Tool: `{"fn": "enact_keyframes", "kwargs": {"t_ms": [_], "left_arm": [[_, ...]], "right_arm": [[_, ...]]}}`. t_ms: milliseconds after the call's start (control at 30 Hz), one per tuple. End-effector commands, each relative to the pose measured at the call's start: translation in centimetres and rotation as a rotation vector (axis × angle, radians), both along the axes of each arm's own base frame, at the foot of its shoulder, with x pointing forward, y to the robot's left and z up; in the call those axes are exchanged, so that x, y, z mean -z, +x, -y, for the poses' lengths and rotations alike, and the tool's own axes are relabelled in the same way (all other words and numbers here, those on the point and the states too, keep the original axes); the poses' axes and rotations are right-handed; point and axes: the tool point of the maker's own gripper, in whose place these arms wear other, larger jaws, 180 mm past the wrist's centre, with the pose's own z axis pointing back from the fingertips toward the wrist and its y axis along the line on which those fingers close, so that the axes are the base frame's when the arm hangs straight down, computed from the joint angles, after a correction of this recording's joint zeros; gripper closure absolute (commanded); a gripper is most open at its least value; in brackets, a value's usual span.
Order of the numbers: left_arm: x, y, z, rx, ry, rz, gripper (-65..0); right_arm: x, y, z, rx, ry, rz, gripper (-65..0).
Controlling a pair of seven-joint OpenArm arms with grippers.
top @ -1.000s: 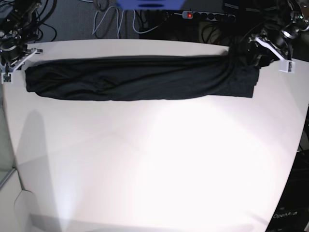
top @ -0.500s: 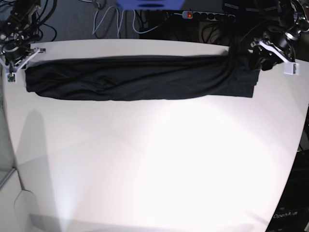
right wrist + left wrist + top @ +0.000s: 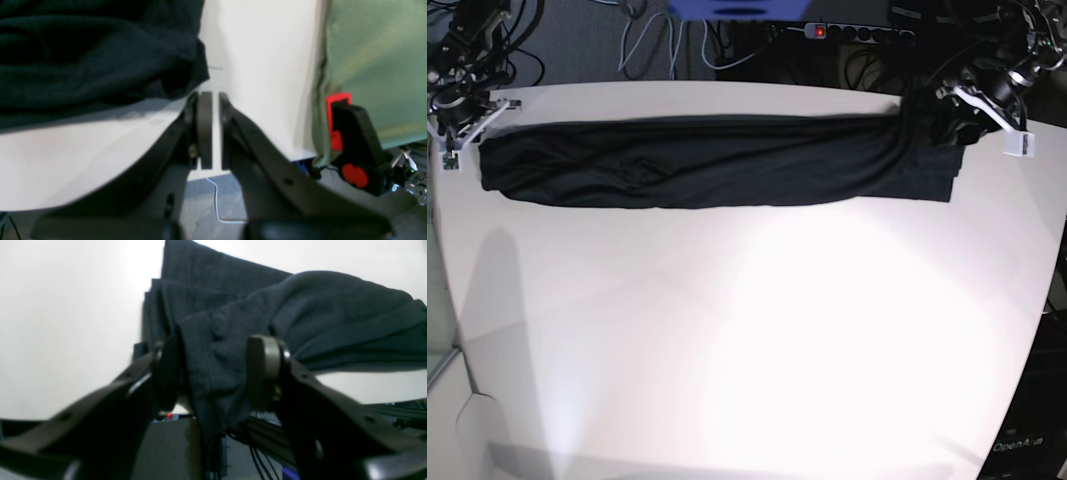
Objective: Fold the T-shirt properly
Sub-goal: 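Grasp the strip's end with the left gripper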
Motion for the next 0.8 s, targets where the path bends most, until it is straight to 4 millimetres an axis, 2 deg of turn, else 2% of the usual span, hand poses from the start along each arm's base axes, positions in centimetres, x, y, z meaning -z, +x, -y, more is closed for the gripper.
{"fn": "enact_keyframes", "kwargs": {"t_ms": [0,233,333,467,767], "left_arm": [[-1.03,0.54,-0.19,0.008,0.002,0.038,-31.1],[-0.82,0.52,0.16,0.015,-0.003,0.032,-30.6],[-0.37,0.25,0.08,0.022,0.022,0.014,-21.3],[-0.19,0.43,-0.13,0.028,0.049,0.008,-1.2],[-0.68,0.74,-0.22,0.022,0.049,0.023,0.0]], "right_arm": [[-1.12,0.69,0.61,-0.005,-0.025,0.034,-4.4],[-1.15,0.70,0.66,-0.006,-0.027,0.034,-4.4],[-1.15,0.70,0.66,-0.006,-0.027,0.034,-4.4],[-1.15,0.70,0.66,-0.006,-0.027,0.034,-4.4],[-1.15,0.70,0.66,-0.006,-0.027,0.034,-4.4]]}}
